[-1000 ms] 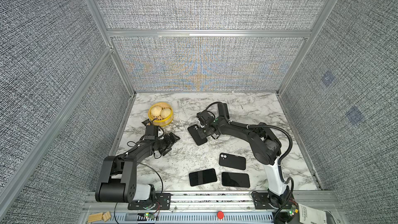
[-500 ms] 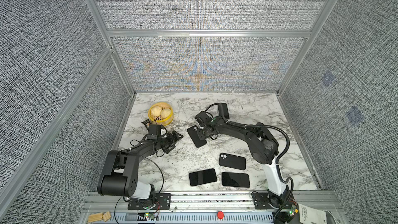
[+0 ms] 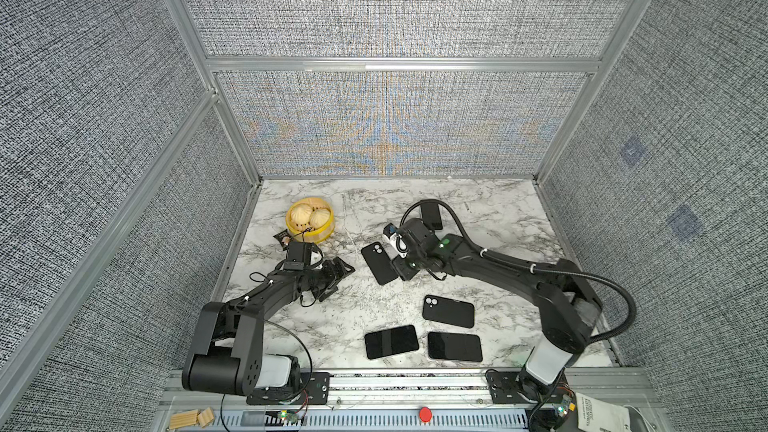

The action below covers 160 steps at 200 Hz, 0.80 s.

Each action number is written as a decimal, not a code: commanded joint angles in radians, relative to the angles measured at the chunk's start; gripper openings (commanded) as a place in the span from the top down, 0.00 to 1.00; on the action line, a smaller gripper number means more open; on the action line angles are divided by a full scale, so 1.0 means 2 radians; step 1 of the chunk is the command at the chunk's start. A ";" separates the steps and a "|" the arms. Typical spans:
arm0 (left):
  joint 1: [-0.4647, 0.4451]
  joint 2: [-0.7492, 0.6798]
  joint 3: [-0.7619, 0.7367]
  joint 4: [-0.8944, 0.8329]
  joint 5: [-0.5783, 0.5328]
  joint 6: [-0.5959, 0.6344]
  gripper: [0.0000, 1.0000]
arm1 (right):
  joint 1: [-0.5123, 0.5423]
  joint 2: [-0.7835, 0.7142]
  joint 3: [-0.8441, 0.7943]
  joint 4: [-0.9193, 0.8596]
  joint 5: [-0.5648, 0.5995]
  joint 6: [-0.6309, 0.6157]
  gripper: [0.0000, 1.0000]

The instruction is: Put the phone into the phone case

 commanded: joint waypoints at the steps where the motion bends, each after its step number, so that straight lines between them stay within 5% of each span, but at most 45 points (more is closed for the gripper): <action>1: -0.006 -0.015 -0.005 -0.037 -0.018 0.018 0.10 | 0.021 -0.047 -0.061 0.048 -0.078 -0.116 0.37; 51: -0.011 -0.027 -0.017 -0.049 -0.018 0.017 0.10 | 0.061 -0.107 -0.149 0.039 -0.165 -0.277 0.18; 160: -0.031 -0.003 -0.019 -0.038 -0.011 0.012 0.11 | 0.115 -0.011 -0.142 0.039 -0.164 -0.252 0.10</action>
